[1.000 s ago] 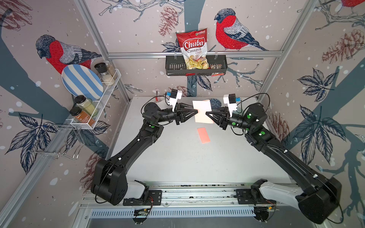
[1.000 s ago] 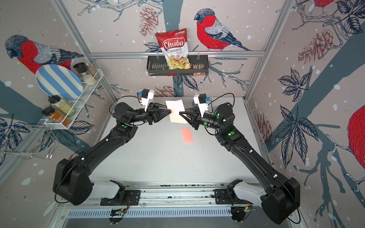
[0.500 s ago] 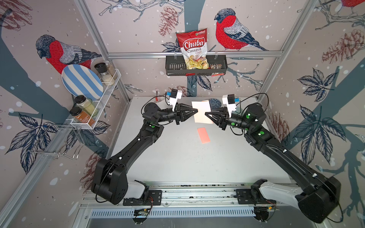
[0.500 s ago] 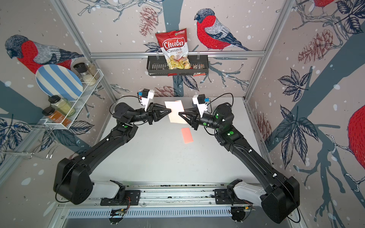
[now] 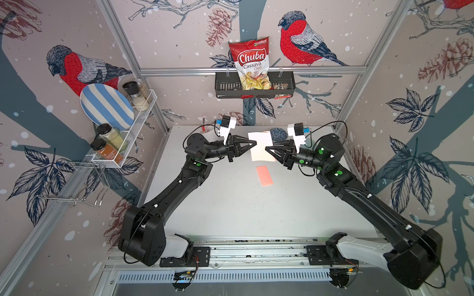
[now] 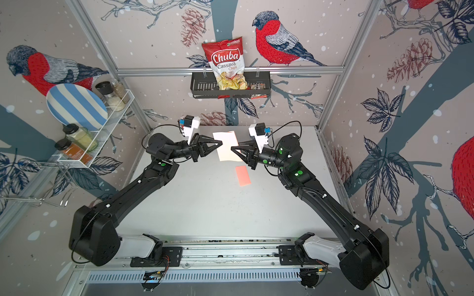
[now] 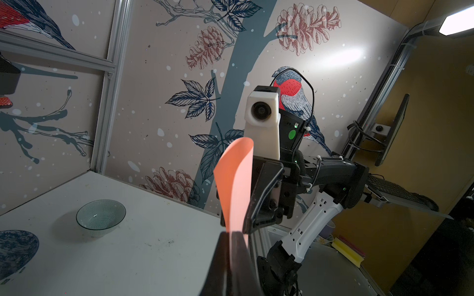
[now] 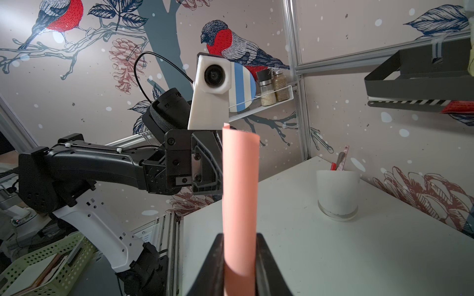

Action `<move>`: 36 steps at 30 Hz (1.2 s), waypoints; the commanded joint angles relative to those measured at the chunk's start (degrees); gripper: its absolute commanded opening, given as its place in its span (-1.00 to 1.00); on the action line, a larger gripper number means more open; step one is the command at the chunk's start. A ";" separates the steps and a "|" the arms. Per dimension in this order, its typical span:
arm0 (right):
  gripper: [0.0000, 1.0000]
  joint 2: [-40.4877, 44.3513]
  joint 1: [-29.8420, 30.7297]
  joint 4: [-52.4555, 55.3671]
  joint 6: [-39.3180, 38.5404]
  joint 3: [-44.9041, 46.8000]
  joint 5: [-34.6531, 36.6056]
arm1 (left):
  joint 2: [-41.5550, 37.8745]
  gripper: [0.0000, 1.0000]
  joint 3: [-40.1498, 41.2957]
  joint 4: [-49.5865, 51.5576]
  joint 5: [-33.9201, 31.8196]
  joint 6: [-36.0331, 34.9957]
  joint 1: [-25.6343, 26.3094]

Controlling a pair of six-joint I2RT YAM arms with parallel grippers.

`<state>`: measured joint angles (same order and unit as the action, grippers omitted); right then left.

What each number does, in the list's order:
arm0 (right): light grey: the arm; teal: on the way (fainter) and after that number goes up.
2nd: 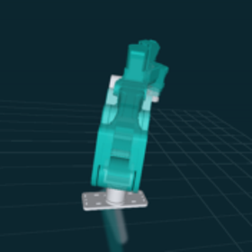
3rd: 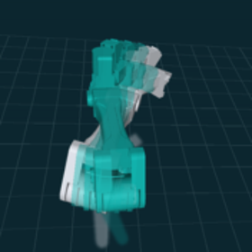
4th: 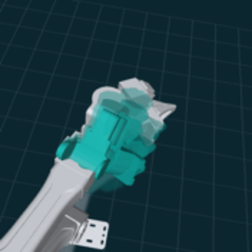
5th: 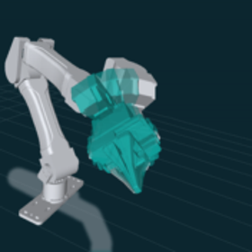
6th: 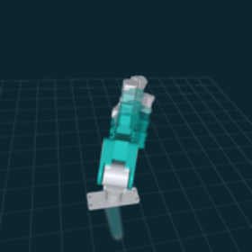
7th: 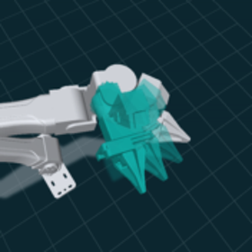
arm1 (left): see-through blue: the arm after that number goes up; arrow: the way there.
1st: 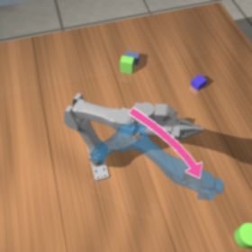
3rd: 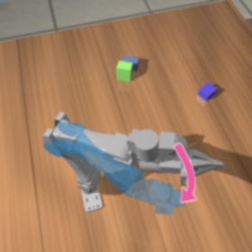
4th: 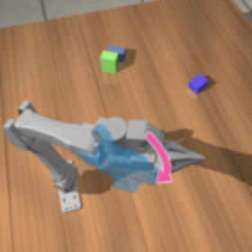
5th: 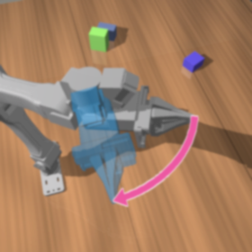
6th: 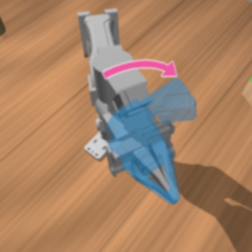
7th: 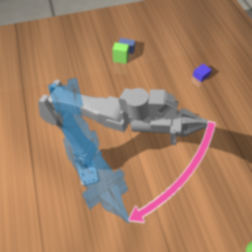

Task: Fold the square paper along the opposite sides
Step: Pick up the paper from the center of the board, then fold the paper.

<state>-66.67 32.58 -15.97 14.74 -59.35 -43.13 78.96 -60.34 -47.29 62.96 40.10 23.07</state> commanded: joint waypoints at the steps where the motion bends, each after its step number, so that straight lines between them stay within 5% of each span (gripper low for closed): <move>1: -0.47 0.14 0.25 -0.59 -1.01 -0.37 0.93 | -0.69 -1.00 0.36 -2.09 0.50 -0.43 -0.17; 5: 0.10 0.96 0.06 -0.17 -0.93 0.11 6.88 | -1.81 -1.00 0.83 -0.77 0.33 -1.71 -0.22; 8: 0.28 1.70 -1.16 1.65 -0.29 0.03 15.72 | -2.81 -1.00 0.52 2.07 0.06 -3.34 -0.10; 11: 0.29 2.01 -5.14 2.57 3.08 0.36 19.29 | -4.12 -1.00 0.56 4.57 0.06 -4.43 -0.05; 17: 0.25 1.23 -13.02 2.69 7.27 1.26 13.22 | -7.03 -1.00 -0.68 15.13 -1.85 -11.62 2.21; 36: 0.21 1.03 -12.58 4.54 1.36 1.63 -7.06 | -4.72 -1.00 -6.98 30.09 -8.40 -23.44 4.79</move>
<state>-66.50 19.68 -11.44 17.87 -58.33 -46.96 73.76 -66.28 -19.92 56.80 20.25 27.92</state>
